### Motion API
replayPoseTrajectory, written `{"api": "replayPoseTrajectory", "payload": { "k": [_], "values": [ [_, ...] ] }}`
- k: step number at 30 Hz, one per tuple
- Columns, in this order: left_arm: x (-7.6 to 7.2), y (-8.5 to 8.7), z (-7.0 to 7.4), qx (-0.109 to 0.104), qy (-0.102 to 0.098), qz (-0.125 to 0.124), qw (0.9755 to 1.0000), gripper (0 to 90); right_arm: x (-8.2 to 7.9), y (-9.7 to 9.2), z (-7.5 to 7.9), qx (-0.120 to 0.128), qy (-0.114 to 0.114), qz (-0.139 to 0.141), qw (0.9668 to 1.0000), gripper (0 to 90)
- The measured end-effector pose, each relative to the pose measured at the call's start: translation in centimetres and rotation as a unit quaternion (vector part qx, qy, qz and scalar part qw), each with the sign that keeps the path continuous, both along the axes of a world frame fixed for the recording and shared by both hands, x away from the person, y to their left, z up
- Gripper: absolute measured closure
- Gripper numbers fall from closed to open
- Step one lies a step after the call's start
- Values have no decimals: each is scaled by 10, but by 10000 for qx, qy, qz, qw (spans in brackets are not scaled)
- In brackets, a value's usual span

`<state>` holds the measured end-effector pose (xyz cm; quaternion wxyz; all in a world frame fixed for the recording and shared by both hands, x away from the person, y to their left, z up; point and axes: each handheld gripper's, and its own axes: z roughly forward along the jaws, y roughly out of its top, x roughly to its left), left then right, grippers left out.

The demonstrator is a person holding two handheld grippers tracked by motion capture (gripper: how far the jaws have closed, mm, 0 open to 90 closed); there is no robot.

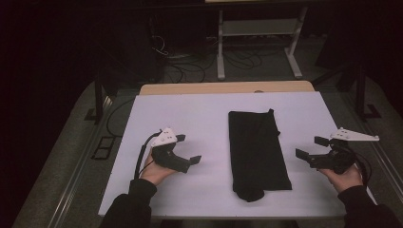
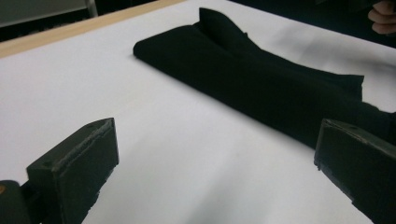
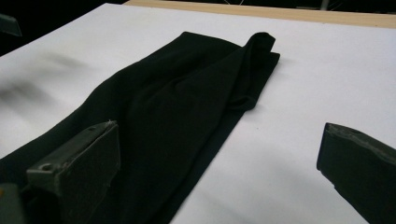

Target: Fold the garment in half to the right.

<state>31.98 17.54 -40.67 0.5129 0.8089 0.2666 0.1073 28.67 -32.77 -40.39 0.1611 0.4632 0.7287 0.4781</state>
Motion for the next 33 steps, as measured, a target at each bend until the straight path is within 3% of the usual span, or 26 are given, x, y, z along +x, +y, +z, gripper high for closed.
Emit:
{"api": "replayPoseTrajectory", "payload": {
  "k": [14,25,33],
  "values": [
    [-13,32,-3,-102,-91,290,9995,0,-6,-2,-2,47,-29,13,10000,0],
    [-21,62,-10,-188,-96,689,9974,0,-11,-3,-5,41,-62,41,10000,0],
    [-29,81,-18,-7,-125,1015,9948,0,-16,-5,-8,7,-106,57,9999,0]
  ]
}}
